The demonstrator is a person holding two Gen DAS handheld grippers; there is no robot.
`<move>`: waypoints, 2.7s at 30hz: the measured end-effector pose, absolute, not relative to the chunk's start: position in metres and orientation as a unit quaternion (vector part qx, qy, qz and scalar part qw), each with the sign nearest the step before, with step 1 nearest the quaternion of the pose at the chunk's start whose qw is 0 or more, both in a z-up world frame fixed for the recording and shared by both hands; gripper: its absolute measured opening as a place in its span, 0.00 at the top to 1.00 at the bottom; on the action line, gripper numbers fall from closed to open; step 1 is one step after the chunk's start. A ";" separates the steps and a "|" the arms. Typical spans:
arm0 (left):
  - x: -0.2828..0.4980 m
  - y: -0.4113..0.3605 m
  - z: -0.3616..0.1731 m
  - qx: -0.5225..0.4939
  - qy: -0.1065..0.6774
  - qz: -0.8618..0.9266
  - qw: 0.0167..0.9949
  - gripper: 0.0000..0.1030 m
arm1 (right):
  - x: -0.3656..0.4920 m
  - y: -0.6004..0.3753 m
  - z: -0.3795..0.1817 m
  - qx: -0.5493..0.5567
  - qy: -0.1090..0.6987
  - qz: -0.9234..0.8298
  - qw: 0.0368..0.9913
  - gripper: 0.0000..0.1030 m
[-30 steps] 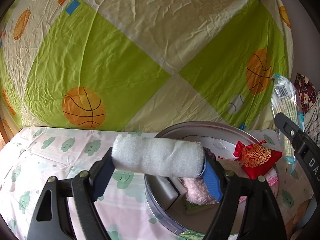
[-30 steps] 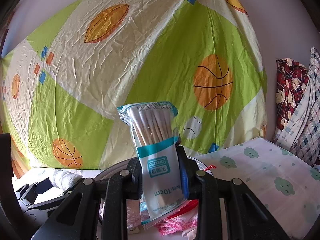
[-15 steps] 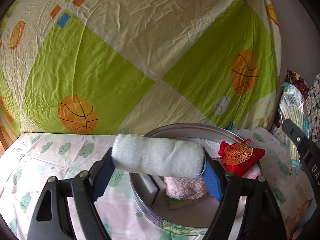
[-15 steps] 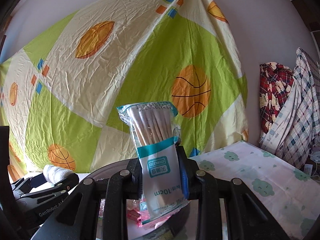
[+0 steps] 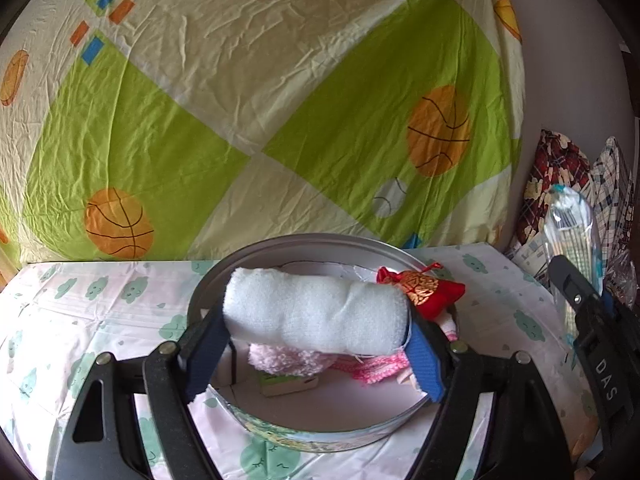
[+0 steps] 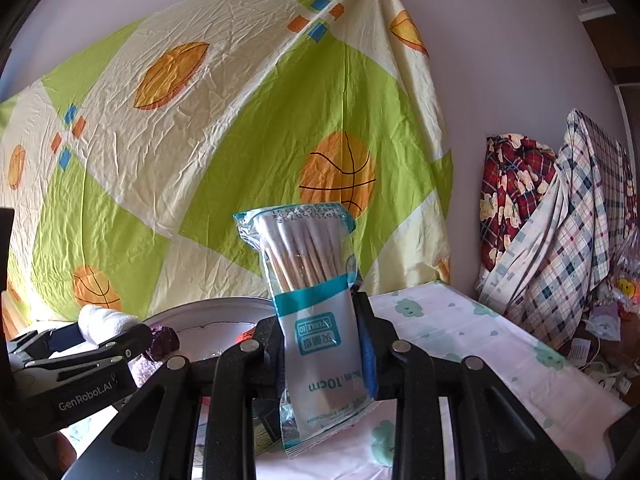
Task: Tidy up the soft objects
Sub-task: 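Carry the cotton roll with the left tool and swab pack with the right tool over the tin, then lower the cotton roll and swab pack into the tin and open both tools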
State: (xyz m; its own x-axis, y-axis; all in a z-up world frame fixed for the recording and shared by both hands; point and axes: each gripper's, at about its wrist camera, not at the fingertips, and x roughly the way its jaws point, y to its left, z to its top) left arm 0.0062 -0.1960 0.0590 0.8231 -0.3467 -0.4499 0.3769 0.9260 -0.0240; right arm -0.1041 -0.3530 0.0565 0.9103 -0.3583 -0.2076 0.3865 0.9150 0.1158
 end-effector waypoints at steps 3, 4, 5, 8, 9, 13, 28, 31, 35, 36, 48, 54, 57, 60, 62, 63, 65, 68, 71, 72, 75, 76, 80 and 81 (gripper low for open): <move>0.007 -0.207 0.065 0.037 0.225 -0.195 0.954 0.22 | -0.099 -0.358 0.062 0.070 0.096 -0.188 0.975 0.70; 0.007 -0.209 0.068 0.039 0.222 -0.196 0.954 0.22 | -0.096 -0.360 0.064 0.068 0.097 -0.188 0.975 0.70; 0.009 -0.212 0.071 0.042 0.219 -0.195 0.955 0.22 | -0.093 -0.362 0.066 0.066 0.097 -0.188 0.975 0.70; 0.016 -0.215 0.080 0.046 0.206 -0.191 0.959 0.22 | -0.083 -0.365 0.070 0.062 0.099 -0.184 0.976 0.70; 0.019 -0.216 0.082 0.048 0.204 -0.189 0.959 0.22 | -0.078 -0.366 0.071 0.062 0.100 -0.181 0.977 0.70; 0.037 -0.214 0.085 0.051 0.203 -0.181 0.961 0.22 | -0.057 -0.370 0.067 0.061 0.111 -0.176 0.976 0.70; 0.105 -0.199 0.064 0.038 0.253 -0.148 0.955 0.22 | 0.012 -0.343 0.073 0.050 0.133 -0.129 0.981 0.70; 0.118 -0.196 0.063 0.039 0.270 -0.141 0.952 0.22 | 0.024 -0.338 0.076 0.044 0.142 -0.117 0.982 0.70; 0.130 -0.194 0.059 0.045 0.285 -0.134 0.948 0.22 | 0.040 -0.332 0.073 0.038 0.161 -0.103 0.981 0.70; 0.133 -0.193 0.058 0.047 0.286 -0.132 0.948 0.22 | 0.044 -0.331 0.072 0.039 0.167 -0.100 0.980 0.70; 0.175 -0.214 0.037 0.057 0.388 -0.118 0.912 0.22 | 0.091 -0.343 0.058 0.093 0.279 -0.095 0.951 0.70; 0.190 -0.225 0.023 0.079 0.426 -0.103 0.895 0.22 | 0.111 -0.346 0.045 0.108 0.339 -0.078 0.931 0.70; 0.194 -0.222 0.020 0.071 0.446 -0.100 0.887 0.22 | 0.118 -0.346 0.044 0.103 0.348 -0.074 0.929 0.70; 0.199 -0.225 0.016 0.081 0.454 -0.096 0.882 0.22 | 0.126 -0.346 0.041 0.099 0.368 -0.074 0.922 0.70; 0.202 -0.228 0.012 0.090 0.468 -0.094 0.874 0.22 | 0.132 -0.347 0.038 0.095 0.385 -0.072 0.915 0.70; 0.204 -0.229 0.010 0.093 0.473 -0.091 0.871 0.22 | 0.135 -0.347 0.036 0.093 0.394 -0.069 0.912 0.70; 0.207 -0.229 0.007 0.091 0.481 -0.087 0.867 0.22 | 0.140 -0.348 0.031 0.094 0.409 -0.064 0.905 0.70; 0.212 -0.231 0.001 0.093 0.498 -0.086 0.858 0.21 | 0.147 -0.353 0.024 0.098 0.427 -0.062 0.897 0.68; 0.223 -0.231 -0.010 0.094 0.529 -0.090 0.838 0.15 | 0.152 -0.359 0.023 0.105 0.434 -0.054 0.893 0.59; 0.223 -0.235 -0.012 0.108 0.532 -0.095 0.835 0.09 | 0.154 -0.361 0.023 0.109 0.439 -0.049 0.891 0.54; 0.221 -0.243 -0.017 0.121 0.561 -0.109 0.811 0.05 | 0.156 -0.366 0.021 0.133 0.459 -0.027 0.878 0.32; 0.221 -0.243 -0.017 0.116 0.573 -0.114 0.803 0.05 | 0.155 -0.367 0.022 0.143 0.462 -0.024 0.875 0.32; 0.219 -0.235 -0.006 0.083 0.590 -0.114 0.795 0.05 | 0.141 -0.381 0.033 0.209 0.432 -0.002 0.877 0.32; 0.215 -0.231 0.000 0.072 0.576 -0.114 0.806 0.05 | 0.134 -0.385 0.037 0.232 0.416 0.010 0.879 0.32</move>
